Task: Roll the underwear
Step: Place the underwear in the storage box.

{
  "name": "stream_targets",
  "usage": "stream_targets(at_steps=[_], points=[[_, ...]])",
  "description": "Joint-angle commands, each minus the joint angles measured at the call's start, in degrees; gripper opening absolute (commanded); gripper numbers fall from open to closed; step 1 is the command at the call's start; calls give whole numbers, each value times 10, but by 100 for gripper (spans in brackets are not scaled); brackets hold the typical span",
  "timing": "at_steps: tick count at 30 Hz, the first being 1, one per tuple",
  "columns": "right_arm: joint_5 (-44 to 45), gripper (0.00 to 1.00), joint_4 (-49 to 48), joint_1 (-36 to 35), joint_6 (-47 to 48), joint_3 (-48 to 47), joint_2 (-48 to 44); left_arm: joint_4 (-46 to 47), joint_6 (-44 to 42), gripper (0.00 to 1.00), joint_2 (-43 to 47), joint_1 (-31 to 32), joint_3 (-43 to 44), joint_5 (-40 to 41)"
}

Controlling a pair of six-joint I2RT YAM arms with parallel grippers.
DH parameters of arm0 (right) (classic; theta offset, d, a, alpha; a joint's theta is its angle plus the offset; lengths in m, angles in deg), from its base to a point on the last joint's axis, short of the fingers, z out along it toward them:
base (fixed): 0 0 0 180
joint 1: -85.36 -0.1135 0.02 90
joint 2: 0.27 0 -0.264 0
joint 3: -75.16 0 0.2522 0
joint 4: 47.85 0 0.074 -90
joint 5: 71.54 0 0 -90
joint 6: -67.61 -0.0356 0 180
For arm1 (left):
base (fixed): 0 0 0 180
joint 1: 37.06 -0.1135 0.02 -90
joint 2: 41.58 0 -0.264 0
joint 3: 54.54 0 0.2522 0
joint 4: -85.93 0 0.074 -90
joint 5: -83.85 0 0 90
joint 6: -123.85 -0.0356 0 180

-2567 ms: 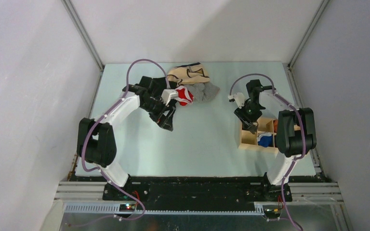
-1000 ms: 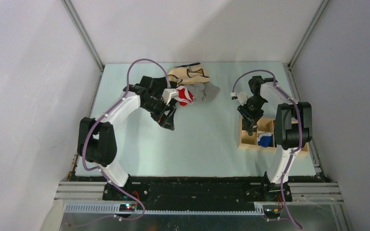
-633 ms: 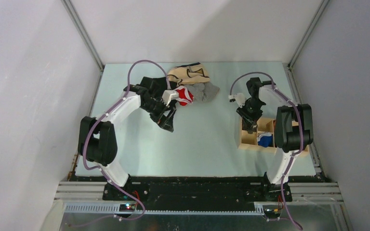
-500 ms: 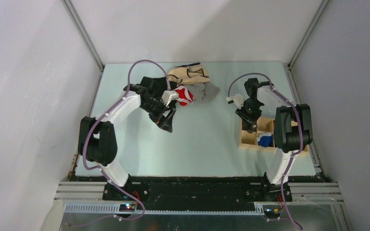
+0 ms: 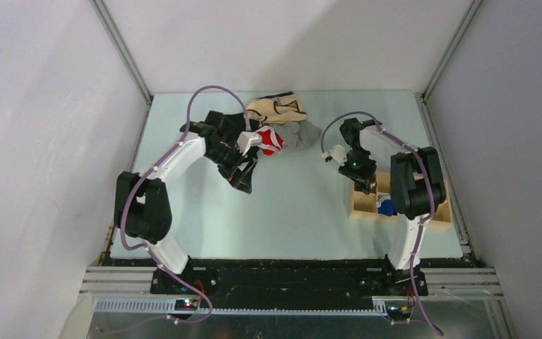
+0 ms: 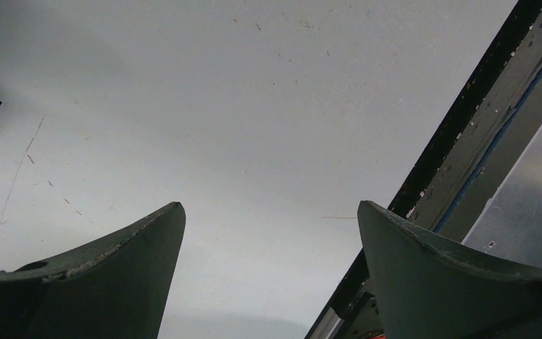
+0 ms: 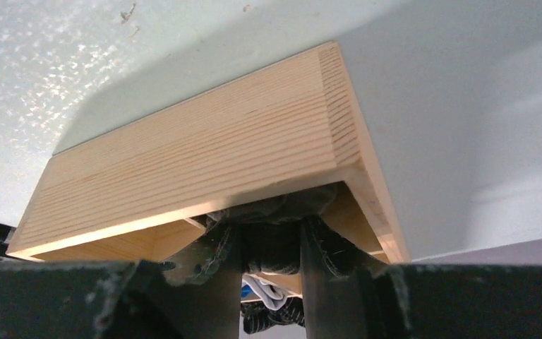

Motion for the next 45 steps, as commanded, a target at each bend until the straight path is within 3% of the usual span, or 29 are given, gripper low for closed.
stream_targets(at_steps=[1,6,10,18,25,27,28,36,45], points=[[31,0,43,27,-94,27,126,7,-19,99,33,3,5,9],[-94,0,46,99,-151,1,109,15,-16,100,47,3,-6,17],[-129,0,96,123,-172,-23,152,-12,-24,99,43,3,16,33],[37,0,32,51,-312,16,175,-73,-93,100,42,33,100,130],[199,22,-39,-17,-355,71,160,-55,-78,99,61,49,109,114],[201,32,-42,-19,-351,74,156,-47,-72,99,67,42,105,98],[196,39,-40,-15,-345,72,150,-47,-71,99,71,40,104,95],[-32,53,23,47,-257,18,0,-37,-70,99,73,26,82,78],[-92,58,84,70,-238,-60,-36,-24,-48,100,60,26,84,58]])
